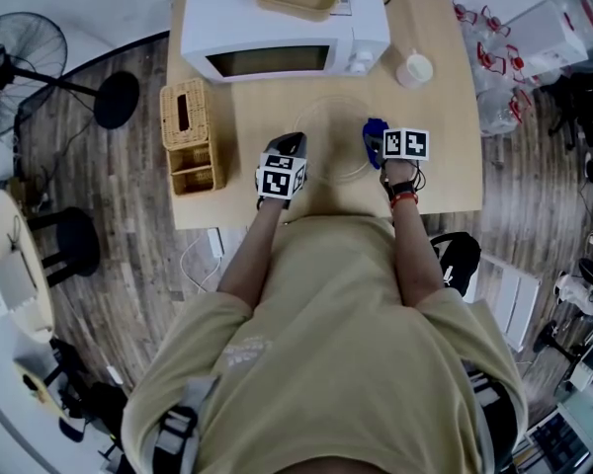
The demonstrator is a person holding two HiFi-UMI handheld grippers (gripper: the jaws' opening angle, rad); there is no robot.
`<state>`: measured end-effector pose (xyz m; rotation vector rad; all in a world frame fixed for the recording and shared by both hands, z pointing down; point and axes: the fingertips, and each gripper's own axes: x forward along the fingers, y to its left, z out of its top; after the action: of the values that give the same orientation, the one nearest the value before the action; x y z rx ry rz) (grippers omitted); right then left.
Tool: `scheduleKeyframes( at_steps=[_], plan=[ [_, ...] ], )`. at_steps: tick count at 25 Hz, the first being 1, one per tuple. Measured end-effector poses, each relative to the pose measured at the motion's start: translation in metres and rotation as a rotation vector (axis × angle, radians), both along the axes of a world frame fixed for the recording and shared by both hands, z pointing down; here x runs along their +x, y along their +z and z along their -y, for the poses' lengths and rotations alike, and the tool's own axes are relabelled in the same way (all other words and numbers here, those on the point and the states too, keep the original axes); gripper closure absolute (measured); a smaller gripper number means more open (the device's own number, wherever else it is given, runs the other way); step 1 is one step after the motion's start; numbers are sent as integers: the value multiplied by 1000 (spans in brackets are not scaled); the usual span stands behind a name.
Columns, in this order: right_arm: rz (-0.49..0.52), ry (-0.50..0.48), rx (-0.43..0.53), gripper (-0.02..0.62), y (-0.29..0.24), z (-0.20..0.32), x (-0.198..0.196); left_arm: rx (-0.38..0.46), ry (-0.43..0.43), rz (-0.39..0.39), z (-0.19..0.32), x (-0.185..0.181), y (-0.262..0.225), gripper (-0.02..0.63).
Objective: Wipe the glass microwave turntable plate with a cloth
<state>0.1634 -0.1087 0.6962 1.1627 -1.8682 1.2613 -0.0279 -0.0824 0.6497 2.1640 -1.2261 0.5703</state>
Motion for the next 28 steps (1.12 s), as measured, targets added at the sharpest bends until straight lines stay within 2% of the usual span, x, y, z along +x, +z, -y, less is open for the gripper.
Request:
scheduleKeyframes(
  at_steps=[5, 9, 13, 17, 23, 28],
  plan=[
    [153, -43, 3, 422, -17, 0, -43, 5, -21, 1, -5, -9, -3, 588],
    [272, -108, -30, 422, -25, -12, -90, 12, -49, 5, -8, -21, -5, 588],
    [344, -205, -81, 422, -25, -30, -134, 9, -92, 8, -13, -36, -6, 588],
    [401, -256, -110, 422, -24, -41, -171, 1, -137, 13, -19, -52, -3, 588],
    [414, -326, -126, 422, -17, -54, -206, -7, -209, 13, -24, -77, 0, 588],
    [274, -342, -144, 422, 8, -60, -203, -9, -227, 11, -30, -84, 0, 588]
  ],
)
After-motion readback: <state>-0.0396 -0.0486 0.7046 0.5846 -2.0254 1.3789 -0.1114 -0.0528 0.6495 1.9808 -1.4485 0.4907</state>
